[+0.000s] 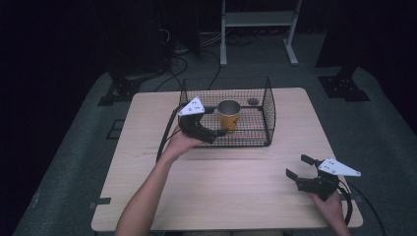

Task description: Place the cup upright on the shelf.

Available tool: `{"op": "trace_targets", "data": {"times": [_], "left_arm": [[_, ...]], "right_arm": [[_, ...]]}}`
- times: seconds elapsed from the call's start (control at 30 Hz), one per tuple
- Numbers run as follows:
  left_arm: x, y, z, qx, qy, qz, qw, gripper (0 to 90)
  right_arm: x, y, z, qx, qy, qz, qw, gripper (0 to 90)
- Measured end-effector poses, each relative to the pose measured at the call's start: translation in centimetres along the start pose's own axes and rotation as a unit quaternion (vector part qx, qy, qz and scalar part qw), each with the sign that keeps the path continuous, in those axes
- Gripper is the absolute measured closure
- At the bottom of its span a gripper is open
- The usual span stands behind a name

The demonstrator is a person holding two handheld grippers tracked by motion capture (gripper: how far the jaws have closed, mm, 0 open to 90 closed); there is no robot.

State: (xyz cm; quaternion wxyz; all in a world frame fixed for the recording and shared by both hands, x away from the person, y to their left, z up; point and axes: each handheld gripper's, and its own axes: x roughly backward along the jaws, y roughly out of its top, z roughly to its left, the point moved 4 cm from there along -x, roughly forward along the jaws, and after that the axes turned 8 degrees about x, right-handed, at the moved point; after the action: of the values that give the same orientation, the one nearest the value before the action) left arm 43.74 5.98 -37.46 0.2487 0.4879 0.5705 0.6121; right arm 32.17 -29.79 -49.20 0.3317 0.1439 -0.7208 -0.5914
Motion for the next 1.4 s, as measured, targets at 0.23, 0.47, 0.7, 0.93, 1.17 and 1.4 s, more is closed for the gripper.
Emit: {"op": "trace_targets", "data": {"times": [0.23, 0.47, 0.7, 0.93, 1.17, 1.4], "left_arm": [[1.1, -0.6, -0.5, -0.001, -0.001, -0.007, 1.0, 1.6], [2.1, -1.2, -1.1, -0.003, 0.001, -0.011, 0.9999, 1.6], [2.9, -2.0, -1.3, -0.001, 0.005, -0.013, 0.9999, 1.6], [3.6, -2.9, -1.4, 0.003, 0.009, -0.013, 0.9999, 1.6], [4.5, -3.7, -1.7, 0.004, 0.013, -0.014, 0.9998, 1.6], [5.4, -4.6, -1.9, 0.007, 0.017, -0.017, 0.9997, 1.6]], "right_arm": [[0.0, 0.0, 0.0, 0.0, -0.001, 0.0, 1.0, 13.3], [0.0, 0.0, 0.0, -0.002, -0.002, 0.001, 1.0, 13.3], [0.0, 0.0, 0.0, -0.002, -0.002, 0.001, 1.0, 13.3], [0.0, 0.0, 0.0, -0.002, -0.003, 0.001, 1.0, 13.3], [0.0, 0.0, 0.0, -0.002, -0.003, 0.001, 1.0, 13.3], [0.0, 0.0, 0.0, -0.001, -0.003, 0.001, 1.0, 13.3]]}}
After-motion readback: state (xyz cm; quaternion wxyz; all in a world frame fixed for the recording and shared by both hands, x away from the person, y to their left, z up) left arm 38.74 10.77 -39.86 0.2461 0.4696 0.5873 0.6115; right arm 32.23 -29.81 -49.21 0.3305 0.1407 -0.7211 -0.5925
